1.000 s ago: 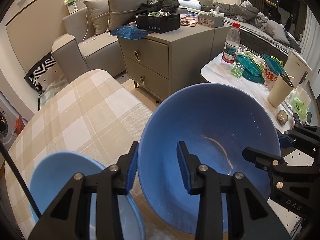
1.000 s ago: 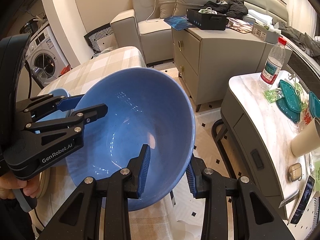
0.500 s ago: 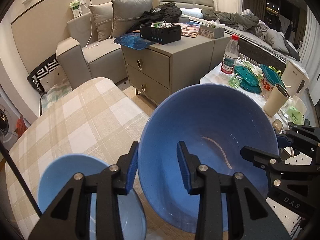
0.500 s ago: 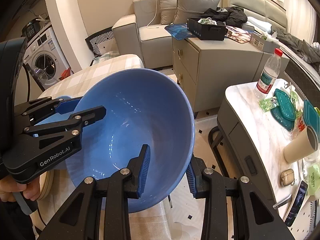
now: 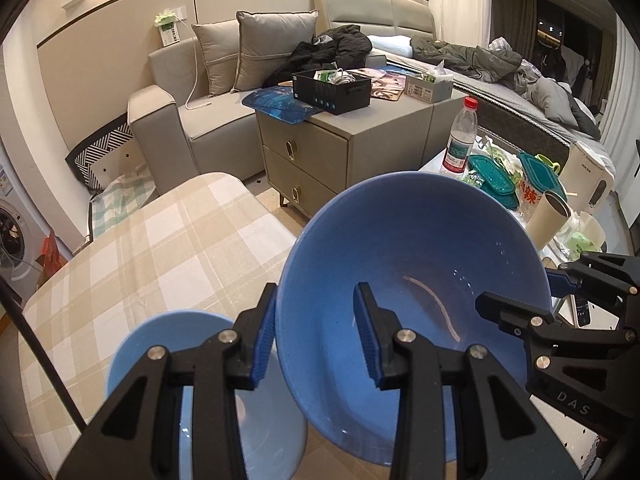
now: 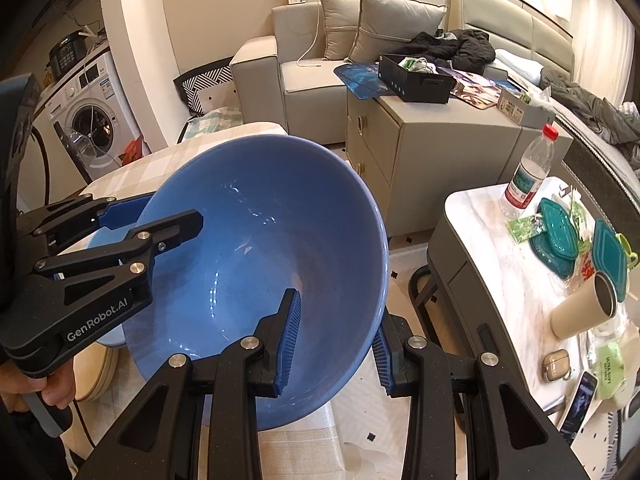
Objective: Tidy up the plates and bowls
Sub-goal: 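Lift the blue bowl with both tools and carry it across the table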
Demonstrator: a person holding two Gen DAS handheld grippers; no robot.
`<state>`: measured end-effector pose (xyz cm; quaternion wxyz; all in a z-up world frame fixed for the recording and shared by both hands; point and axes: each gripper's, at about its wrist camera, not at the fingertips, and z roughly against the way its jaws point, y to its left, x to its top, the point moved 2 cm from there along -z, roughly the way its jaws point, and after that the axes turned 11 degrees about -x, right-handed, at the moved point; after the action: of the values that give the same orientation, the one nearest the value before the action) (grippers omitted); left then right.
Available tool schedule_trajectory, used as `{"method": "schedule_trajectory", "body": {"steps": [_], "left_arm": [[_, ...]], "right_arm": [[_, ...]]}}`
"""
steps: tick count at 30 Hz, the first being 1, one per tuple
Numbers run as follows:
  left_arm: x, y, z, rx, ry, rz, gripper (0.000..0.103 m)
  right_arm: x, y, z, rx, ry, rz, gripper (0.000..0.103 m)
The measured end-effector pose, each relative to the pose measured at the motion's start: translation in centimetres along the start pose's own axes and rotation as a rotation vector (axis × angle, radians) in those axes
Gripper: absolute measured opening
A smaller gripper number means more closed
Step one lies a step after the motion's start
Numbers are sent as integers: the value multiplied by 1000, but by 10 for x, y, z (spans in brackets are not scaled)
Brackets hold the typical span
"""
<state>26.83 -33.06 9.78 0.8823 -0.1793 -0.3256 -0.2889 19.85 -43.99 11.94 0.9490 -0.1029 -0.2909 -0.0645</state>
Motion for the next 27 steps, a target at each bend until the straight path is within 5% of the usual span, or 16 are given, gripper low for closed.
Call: {"method": "schedule_trajectory", "body": {"steps": [27], "left_arm": [[-20,63,70,91,-83,103,36]], "right_arm": [[30,81,42,58,-79,119,34]]}}
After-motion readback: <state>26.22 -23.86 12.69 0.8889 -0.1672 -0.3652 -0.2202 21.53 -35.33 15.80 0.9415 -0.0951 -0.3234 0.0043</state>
